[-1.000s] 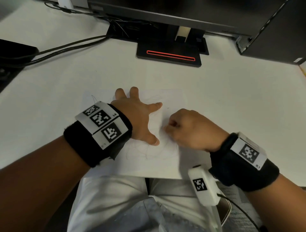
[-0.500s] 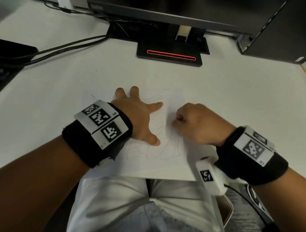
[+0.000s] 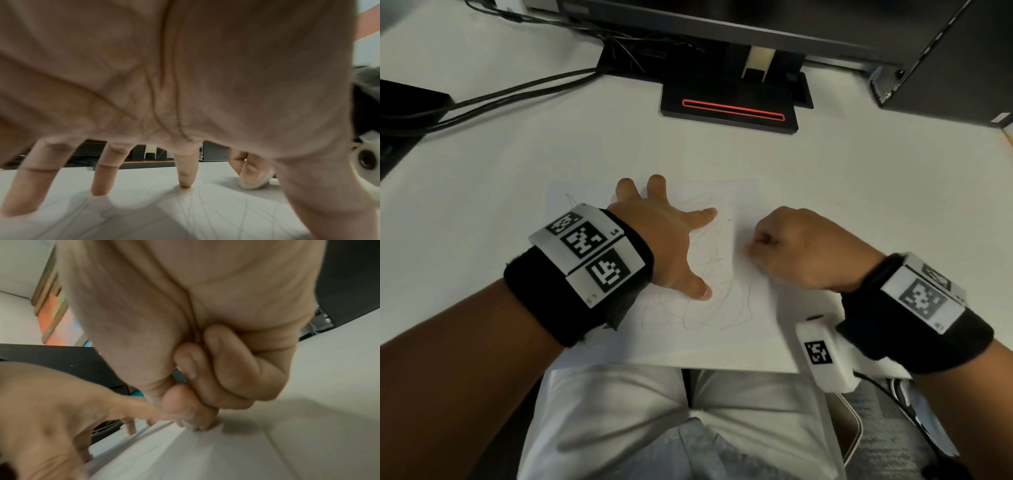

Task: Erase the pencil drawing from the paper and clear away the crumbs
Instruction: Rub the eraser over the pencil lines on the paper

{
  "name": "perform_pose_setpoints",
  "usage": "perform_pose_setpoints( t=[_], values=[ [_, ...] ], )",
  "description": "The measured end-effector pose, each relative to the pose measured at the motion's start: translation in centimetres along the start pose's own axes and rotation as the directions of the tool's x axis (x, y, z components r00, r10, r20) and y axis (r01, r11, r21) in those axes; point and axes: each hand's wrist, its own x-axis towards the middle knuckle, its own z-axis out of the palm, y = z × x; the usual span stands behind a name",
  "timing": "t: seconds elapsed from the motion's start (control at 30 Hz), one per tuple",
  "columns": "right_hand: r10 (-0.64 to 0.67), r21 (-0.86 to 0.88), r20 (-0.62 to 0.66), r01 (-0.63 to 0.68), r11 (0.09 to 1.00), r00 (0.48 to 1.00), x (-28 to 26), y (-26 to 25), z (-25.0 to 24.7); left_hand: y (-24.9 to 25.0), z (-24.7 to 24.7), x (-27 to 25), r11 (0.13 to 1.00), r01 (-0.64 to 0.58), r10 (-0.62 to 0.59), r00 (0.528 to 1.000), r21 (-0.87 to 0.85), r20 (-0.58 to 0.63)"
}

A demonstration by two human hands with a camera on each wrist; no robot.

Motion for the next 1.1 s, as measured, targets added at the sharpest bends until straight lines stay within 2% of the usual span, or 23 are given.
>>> perform_pose_setpoints(
  t=[0.07, 0.13, 0.2, 0.3, 0.4, 0.47, 0.57, 0.6, 0.7, 0.73, 0.87, 1.0, 1.1],
  values=[
    [-0.059, -0.023, 0.013, 0.059, 0.998, 0.998, -0.4, -0.7, 0.5, 0.0, 0.0, 0.0, 1.000, 0.000, 0.000, 1.000, 0.002, 0.000],
    [-0.126, -0.050, 0.087, 0.131, 0.990, 0.988, -0.9, -1.4, 1.4, 0.0, 0.0, 0.0, 1.000, -0.001, 0.001, 1.000, -0.005, 0.004],
    [-0.094, -0.044, 0.103, 0.099, 0.994, 0.990, -0.6, -0.9, 1.1, 0.0, 0.0, 0.0, 1.000, 0.002, -0.002, 1.000, -0.001, 0.004],
    [-0.001, -0.018, -0.009, 0.001, 1.000, 1.000, -0.2, 0.0, 0.0, 0.0, -0.1, 0.0, 1.000, 0.005, -0.005, 1.000, -0.005, 0.012],
    [-0.109, -0.047, 0.068, 0.112, 0.993, 0.992, -1.2, -1.2, 1.3, -0.1, -0.1, 0.0, 1.000, 0.006, -0.006, 1.000, -0.001, 0.009],
    [-0.113, -0.037, 0.122, 0.119, 0.992, 0.986, -1.4, -1.3, 1.5, 0.0, 0.0, 0.0, 1.000, 0.005, -0.005, 1.000, 0.002, 0.004],
    [-0.006, -0.004, 0.009, 0.006, 1.000, 1.000, -0.6, -0.1, 0.3, 0.0, 0.0, 0.0, 1.000, 0.008, -0.008, 1.000, 0.007, 0.006],
    [-0.012, -0.009, -0.009, 0.012, 1.000, 1.000, -0.7, -0.2, 0.4, -0.1, 0.0, -0.1, 1.000, 0.009, -0.009, 1.000, 0.006, 0.006],
    [-0.131, -0.032, 0.098, 0.135, 0.990, 0.987, -1.9, -1.5, 1.8, -0.1, 0.0, 0.0, 1.000, 0.012, -0.012, 1.000, 0.007, 0.002],
    [-0.134, -0.025, 0.126, 0.138, 0.990, 0.983, -2.1, -1.7, 2.0, -0.1, 0.0, 0.0, 1.000, 0.011, -0.011, 1.000, 0.008, 0.002],
    [-0.035, -0.003, 0.015, 0.035, 0.999, 0.999, -1.2, -0.4, 0.8, 0.0, 0.0, 0.0, 1.000, 0.017, -0.017, 1.000, 0.015, 0.004],
    [-0.136, -0.038, 0.100, 0.140, 0.989, 0.986, -2.3, -1.4, 2.1, 0.0, -0.1, 0.0, 1.000, 0.019, -0.019, 1.000, 0.008, 0.008],
    [-0.043, 0.011, 0.045, 0.043, 0.999, 0.998, -1.6, -0.2, 1.2, 0.0, -0.1, 0.0, 1.000, 0.018, -0.018, 1.000, 0.012, 0.006]
  ],
)
